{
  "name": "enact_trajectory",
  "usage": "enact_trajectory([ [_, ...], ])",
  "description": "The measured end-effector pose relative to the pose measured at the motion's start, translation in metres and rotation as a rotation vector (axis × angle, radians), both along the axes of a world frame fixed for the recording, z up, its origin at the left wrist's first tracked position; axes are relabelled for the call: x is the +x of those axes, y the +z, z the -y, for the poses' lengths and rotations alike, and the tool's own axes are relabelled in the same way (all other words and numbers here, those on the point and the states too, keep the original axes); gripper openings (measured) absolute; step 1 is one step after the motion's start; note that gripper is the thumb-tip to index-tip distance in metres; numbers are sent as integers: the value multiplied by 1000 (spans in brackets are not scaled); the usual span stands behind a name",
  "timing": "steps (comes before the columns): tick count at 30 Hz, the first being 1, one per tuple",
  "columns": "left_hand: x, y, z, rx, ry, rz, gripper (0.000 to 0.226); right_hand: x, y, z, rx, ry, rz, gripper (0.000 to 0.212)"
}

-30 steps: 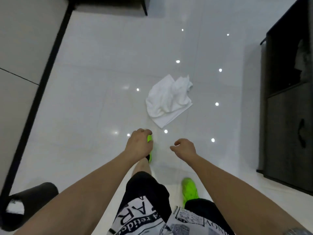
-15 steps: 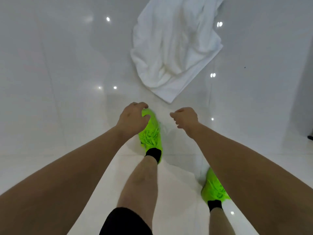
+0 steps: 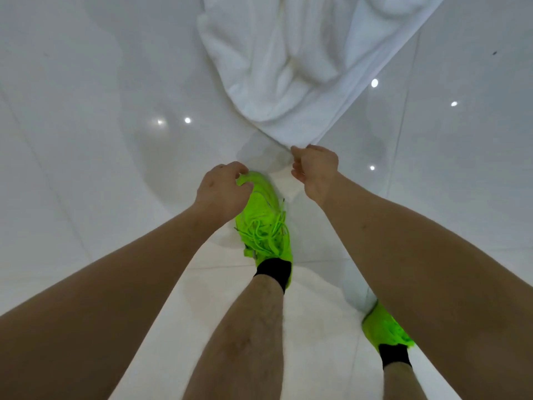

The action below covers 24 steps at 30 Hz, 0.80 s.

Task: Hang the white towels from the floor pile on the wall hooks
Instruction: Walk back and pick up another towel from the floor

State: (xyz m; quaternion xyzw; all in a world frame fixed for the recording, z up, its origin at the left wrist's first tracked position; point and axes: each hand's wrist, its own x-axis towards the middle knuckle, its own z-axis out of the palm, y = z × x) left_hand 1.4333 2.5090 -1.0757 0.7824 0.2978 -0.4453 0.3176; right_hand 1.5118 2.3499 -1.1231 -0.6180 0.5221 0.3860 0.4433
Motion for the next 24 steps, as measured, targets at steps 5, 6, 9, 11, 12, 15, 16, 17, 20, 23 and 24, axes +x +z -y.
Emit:
enact_trajectory([
  [5, 14, 14, 3, -14, -18, 9, 36, 3, 19, -3, 20, 93, 20, 15],
  [6, 18, 22, 5, -15, -23, 8, 36, 3, 29, -2, 21, 111, 24, 11],
  [9, 36, 58, 13, -17, -52, 29, 36, 7, 68, 2, 23, 203, 50, 18],
  [11, 51, 94, 20, -9, -80, 66, 36, 15, 105, 9, 20, 264, 84, 23],
  [12, 60, 116, 23, -2, -91, 87, 37, 23, 127, 13, 12, 291, 105, 21],
  [15, 90, 197, 33, 20, -111, 165, 37, 58, 207, 27, 3, 353, 196, 9],
  [16, 98, 226, 37, 27, -117, 198, 36, 70, 236, 33, 4, 386, 236, 10],
  [17, 106, 256, 43, 32, -130, 233, 36, 80, 268, 40, -2, 429, 280, 10],
  [20, 131, 347, 64, 58, -183, 344, 37, 112, 367, 67, -55, 616, 428, 10],
  [23, 150, 432, 94, 87, -250, 438, 40, 121, 462, 102, -134, 821, 572, 14],
  [24, 155, 460, 107, 94, -284, 467, 42, 120, 494, 115, -152, 849, 629, 16],
])
